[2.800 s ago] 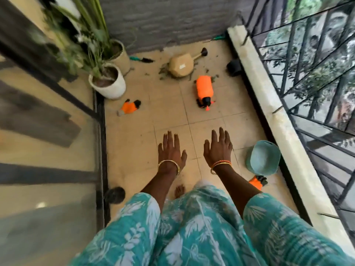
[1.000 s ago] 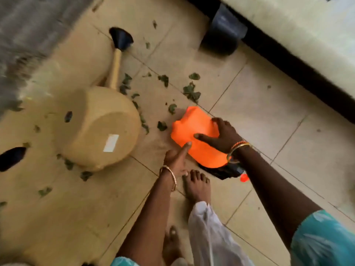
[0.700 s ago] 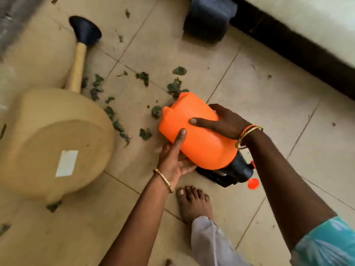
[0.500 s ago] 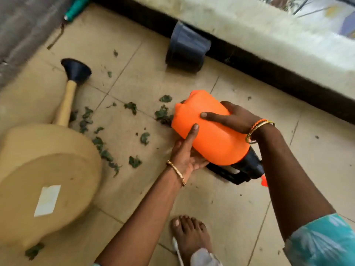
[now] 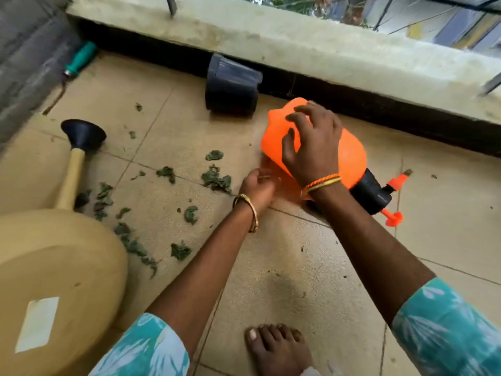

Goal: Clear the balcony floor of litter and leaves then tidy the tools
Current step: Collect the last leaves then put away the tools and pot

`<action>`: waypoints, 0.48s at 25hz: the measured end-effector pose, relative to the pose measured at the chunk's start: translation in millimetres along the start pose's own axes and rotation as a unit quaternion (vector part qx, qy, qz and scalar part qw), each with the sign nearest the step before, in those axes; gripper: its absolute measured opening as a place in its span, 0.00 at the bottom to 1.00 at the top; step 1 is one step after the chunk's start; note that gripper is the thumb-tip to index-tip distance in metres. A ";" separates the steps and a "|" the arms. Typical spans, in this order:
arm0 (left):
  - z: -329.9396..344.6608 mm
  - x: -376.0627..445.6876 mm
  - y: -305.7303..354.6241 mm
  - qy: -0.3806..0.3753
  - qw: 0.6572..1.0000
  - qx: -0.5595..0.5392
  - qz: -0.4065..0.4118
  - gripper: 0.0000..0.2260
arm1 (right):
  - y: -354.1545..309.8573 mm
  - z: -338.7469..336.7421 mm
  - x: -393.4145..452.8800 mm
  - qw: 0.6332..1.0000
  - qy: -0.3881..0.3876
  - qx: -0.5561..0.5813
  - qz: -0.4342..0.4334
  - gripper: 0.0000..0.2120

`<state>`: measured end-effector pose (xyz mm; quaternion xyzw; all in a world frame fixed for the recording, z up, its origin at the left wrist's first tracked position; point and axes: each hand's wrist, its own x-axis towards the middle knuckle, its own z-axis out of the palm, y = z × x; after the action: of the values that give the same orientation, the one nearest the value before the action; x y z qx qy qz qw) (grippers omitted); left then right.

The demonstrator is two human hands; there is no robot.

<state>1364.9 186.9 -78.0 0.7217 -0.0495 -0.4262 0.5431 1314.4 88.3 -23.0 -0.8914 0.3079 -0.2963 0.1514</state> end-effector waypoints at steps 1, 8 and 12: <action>-14.0 -3.3 -9.3 0.078 0.992 0.071 0.065 0.06 | -7.3 15.3 -9.5 0.998 -0.009 0.028 -0.049 0.13; -116.3 -9.6 -56.3 0.365 0.896 0.158 0.198 0.09 | -41.2 104.2 -30.9 0.913 -0.382 -0.041 -0.137 0.37; -129.5 -4.2 -53.4 0.348 0.910 0.136 0.180 0.06 | -61.9 130.4 -15.0 0.875 -0.449 -0.082 -0.164 0.43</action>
<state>1428.0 306.8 -113.7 0.8702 -0.0436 -0.0322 0.4897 1414.3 156.6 -103.1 -0.9754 0.0797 0.1411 0.1494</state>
